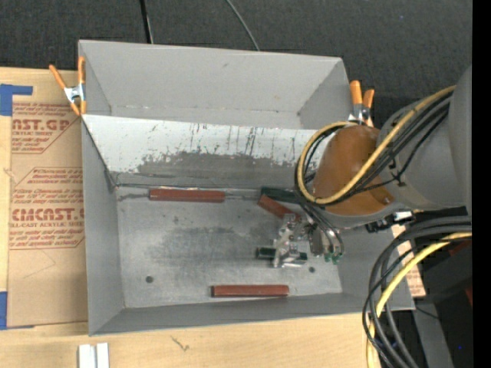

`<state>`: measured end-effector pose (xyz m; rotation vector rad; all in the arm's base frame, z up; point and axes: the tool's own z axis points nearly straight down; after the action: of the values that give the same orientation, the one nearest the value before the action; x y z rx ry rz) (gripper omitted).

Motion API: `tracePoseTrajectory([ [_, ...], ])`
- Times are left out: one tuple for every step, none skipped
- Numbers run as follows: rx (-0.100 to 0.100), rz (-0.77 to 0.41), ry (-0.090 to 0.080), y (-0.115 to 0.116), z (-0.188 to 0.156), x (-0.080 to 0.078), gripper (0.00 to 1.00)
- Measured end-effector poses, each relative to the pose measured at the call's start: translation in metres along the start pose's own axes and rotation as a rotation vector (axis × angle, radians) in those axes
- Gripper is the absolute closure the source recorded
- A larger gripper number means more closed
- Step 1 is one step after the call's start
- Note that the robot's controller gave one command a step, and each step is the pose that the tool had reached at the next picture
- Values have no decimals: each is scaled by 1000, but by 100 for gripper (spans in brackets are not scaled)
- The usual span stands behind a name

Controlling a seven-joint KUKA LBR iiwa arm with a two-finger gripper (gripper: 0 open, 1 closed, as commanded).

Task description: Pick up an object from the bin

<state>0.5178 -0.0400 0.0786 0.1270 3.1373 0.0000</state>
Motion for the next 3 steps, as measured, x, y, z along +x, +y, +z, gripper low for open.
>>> tracePoseTrajectory([
  [0,0,5,0,-4,1,100],
  [0,0,7,0,-20,2,100],
  [0,0,3,0,-34,1,100],
])
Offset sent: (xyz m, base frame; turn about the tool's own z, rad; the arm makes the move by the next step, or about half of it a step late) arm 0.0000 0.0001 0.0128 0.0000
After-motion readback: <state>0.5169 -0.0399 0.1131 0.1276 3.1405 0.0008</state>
